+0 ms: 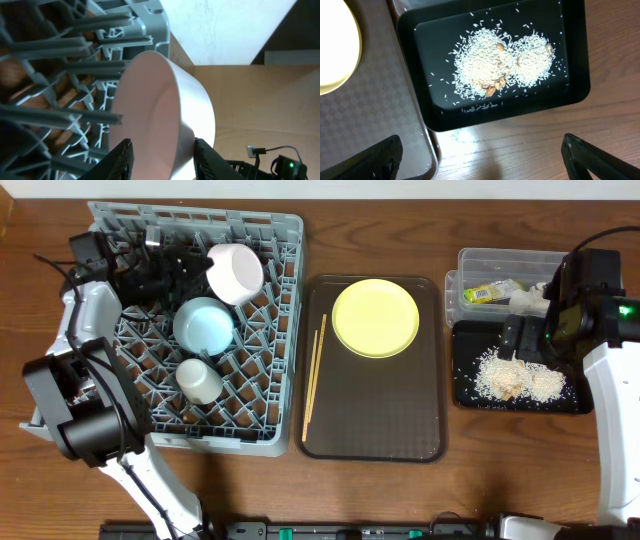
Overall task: Sort waste into correct bins and load items into the dishwasher
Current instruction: 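Lower the pink bowl upright into the rack's back row and release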
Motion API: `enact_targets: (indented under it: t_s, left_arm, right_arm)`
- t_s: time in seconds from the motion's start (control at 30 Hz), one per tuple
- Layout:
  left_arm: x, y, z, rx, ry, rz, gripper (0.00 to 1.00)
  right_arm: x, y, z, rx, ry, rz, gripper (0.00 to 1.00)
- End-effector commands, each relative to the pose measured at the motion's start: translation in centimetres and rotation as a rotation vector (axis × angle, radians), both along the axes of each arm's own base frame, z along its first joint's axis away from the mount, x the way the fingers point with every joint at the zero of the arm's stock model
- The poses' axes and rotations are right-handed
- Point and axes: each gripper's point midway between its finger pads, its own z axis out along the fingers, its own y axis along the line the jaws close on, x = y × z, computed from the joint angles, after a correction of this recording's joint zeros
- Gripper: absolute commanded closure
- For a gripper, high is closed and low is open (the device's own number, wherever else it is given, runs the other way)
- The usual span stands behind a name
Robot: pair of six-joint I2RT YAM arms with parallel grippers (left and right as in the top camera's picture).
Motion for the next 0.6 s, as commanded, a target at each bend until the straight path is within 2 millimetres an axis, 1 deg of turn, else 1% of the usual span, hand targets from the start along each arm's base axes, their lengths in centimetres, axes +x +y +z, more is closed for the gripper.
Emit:
enact_targets:
  t_s: [0.0,0.03,0.1,0.2,0.27,0.33,0.47,0.57]
  left_arm:
    - [0.3,0.4,-1.8,0.058,0.068,0.040,0.74]
    - [0.3,0.4,-1.8,0.045,0.089,0.049,0.76]
    - [0.3,0.3,-1.8,0.021,0.129,0.064,0.86]
    - [0.2,-0.4,-1.5,-0.027,0.176,0.064,0.89]
    - [0.0,-1.4,-0.9,-0.062,0.166,0.031,0.90]
    - [-0.2,-2.5,-0.4,-0.092,0.162,-0.004,0.94]
    - [-0.3,-4.4,-0.2,-0.115,0.189,-0.038,0.94]
    - [-0.3,-5.3,-0.1,-0.122,0.206,-0.049,0.94]
  right_arm:
    - [0.2,-0.3,0.6,-0.012,-0.017,-0.016,0.01]
    - [0.2,-0.3,0.6,-0.012,-0.017,-0.016,0.01]
    - [0.2,-0.3,0.6,-0.012,-0.018,-0.016,0.01]
    - [0.2,-0.3,0.6,-0.012,-0.019,-0.016,0.01]
    - [0.2,-0.3,0.6,-0.012,-0.019,-0.016,0.01]
    - [0.2,-0.3,0.6,-0.012,-0.019,-0.016,0.01]
    - [0.2,-0.3,0.6,-0.012,-0.018,-0.016,0.01]
    - [0.2,-0.3,0.6,-0.012,-0.018,-0.016,0.01]
